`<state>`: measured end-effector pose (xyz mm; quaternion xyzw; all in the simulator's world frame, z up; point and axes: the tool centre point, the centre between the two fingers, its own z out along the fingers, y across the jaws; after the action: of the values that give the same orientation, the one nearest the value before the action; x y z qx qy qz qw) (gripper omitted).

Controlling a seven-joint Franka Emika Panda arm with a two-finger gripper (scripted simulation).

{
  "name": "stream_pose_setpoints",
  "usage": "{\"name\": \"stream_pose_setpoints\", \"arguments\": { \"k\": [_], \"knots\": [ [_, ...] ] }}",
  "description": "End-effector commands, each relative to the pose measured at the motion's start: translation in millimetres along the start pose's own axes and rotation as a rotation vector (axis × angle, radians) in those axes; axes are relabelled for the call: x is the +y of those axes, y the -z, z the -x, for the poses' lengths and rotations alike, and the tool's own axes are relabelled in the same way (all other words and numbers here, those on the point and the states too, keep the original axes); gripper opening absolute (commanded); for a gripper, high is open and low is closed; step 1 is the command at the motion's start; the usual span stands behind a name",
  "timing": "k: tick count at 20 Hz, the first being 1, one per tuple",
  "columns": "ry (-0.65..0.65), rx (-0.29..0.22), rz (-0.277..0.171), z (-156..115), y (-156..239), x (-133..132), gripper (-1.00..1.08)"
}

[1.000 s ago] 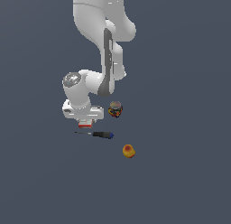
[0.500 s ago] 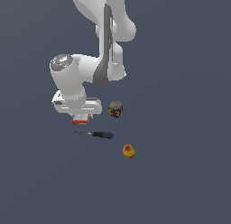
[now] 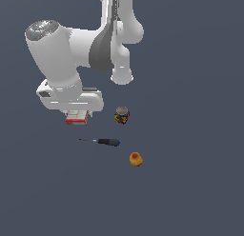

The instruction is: Pick up a designated object from a clutter of objects.

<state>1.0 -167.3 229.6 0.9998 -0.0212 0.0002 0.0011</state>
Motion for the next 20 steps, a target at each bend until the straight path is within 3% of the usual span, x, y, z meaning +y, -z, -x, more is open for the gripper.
{"name": "stream_pose_setpoints", "arguments": {
  "k": [1, 12, 20],
  "knots": [
    [0.0, -0.001, 0.0, -7, 25, 0, -1.0],
    [0.001, -0.001, -0.001, -41, 124, 2, -1.0],
    [0.002, -0.001, -0.002, -59, 171, 4, -1.0]
  ]
}}
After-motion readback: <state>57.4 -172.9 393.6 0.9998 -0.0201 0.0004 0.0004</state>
